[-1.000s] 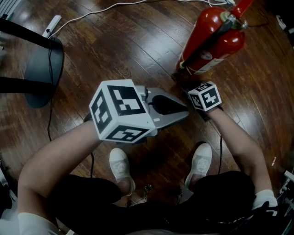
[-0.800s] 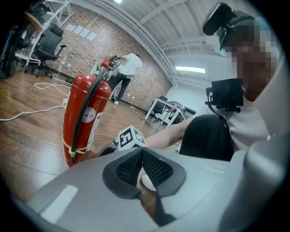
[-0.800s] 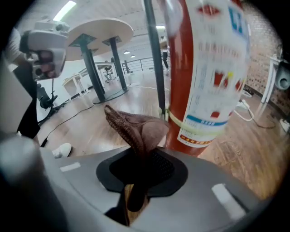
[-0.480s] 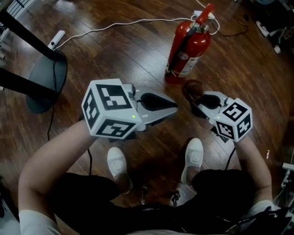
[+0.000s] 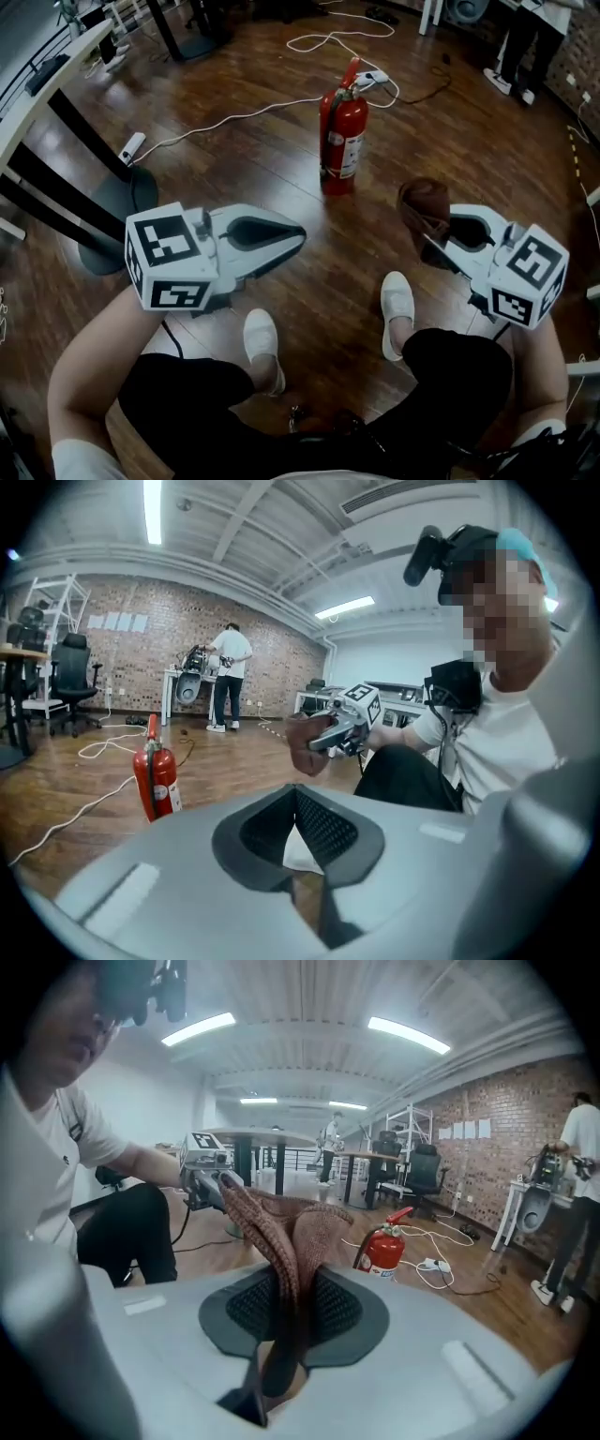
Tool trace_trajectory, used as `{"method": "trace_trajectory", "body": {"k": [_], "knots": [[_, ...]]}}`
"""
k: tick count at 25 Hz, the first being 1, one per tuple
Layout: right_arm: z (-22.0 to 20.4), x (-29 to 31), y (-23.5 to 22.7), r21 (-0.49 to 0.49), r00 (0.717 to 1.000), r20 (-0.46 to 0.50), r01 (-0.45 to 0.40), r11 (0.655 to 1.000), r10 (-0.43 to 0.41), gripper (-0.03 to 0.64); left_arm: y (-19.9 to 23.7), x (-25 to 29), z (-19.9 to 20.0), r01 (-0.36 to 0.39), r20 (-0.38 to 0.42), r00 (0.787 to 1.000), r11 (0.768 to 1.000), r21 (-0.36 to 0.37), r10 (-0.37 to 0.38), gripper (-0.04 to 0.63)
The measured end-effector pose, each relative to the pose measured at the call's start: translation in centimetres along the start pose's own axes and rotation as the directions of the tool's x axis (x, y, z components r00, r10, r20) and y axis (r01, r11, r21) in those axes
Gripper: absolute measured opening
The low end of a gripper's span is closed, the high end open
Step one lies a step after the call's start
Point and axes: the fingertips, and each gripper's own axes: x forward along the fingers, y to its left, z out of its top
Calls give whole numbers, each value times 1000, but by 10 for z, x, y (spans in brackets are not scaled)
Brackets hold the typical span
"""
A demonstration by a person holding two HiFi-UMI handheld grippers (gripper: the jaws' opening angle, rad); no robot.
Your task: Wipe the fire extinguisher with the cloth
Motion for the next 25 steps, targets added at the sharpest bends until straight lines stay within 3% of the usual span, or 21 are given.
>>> {"method": "trace_trajectory", "body": {"k": [5,10,18,25], "knots": [[12,-42,64,2,997,58,55,999,-55,72,-55,-29,0,16,11,1000,998,59,-17,0],[-17,-58,124,35,994,25,104,994,-105,72,-108,-57,-17,64,37,997,991,119,-69,0],[-52,-67,170,75,975,33,215,974,-218,71,-134,-84,-69,138,-2,990,981,135,-139,0],[-65,-64,197,104,964,25,260,960,-263,69,-150,-94,-81,185,-2,982,971,150,-187,0]]}}
